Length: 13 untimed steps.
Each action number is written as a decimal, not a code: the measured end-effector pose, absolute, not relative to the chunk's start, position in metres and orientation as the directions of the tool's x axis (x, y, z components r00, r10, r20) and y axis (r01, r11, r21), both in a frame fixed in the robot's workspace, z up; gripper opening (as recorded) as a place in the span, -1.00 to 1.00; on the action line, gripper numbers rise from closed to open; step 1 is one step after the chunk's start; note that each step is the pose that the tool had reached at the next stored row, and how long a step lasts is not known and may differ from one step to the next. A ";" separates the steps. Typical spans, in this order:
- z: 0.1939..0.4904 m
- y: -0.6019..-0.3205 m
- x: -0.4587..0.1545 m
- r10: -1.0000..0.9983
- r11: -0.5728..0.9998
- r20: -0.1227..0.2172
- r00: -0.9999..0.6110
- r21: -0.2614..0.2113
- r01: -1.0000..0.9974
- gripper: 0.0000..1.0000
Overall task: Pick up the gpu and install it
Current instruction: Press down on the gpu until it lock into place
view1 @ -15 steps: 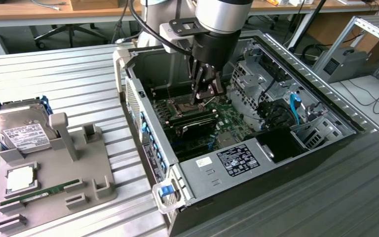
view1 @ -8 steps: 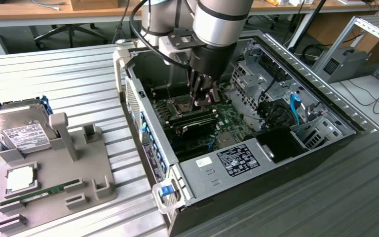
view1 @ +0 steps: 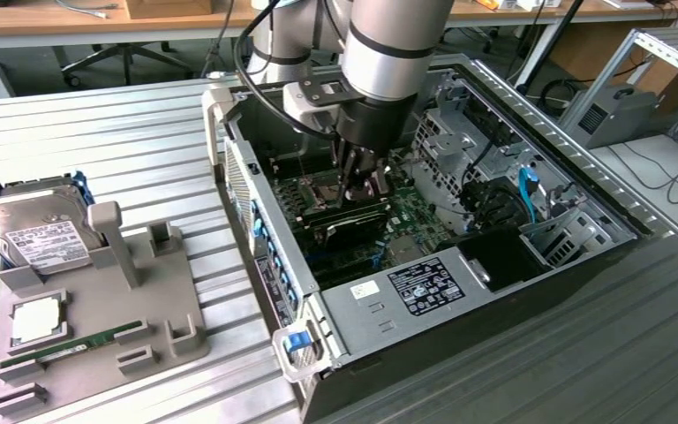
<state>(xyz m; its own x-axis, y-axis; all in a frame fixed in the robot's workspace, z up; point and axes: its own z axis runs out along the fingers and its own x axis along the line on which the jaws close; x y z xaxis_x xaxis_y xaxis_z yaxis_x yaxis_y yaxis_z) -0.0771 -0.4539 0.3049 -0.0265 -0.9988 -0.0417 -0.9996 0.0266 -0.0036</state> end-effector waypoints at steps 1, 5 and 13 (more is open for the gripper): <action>0.305 -0.454 -0.077 -0.999 0.027 -0.042 -0.026 -0.004 -1.000 -0.79; 0.305 -0.453 -0.077 -0.999 0.026 -0.042 -0.026 -0.004 -1.000 -0.79; 0.296 -0.452 -0.077 -0.999 0.026 -0.044 -0.026 -0.004 -1.000 -0.79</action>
<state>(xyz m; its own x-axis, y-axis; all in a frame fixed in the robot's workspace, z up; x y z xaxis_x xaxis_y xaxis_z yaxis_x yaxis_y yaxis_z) -0.0770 -0.4519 0.2959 -0.0263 -0.9987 -0.0438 -0.9996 0.0264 -0.0036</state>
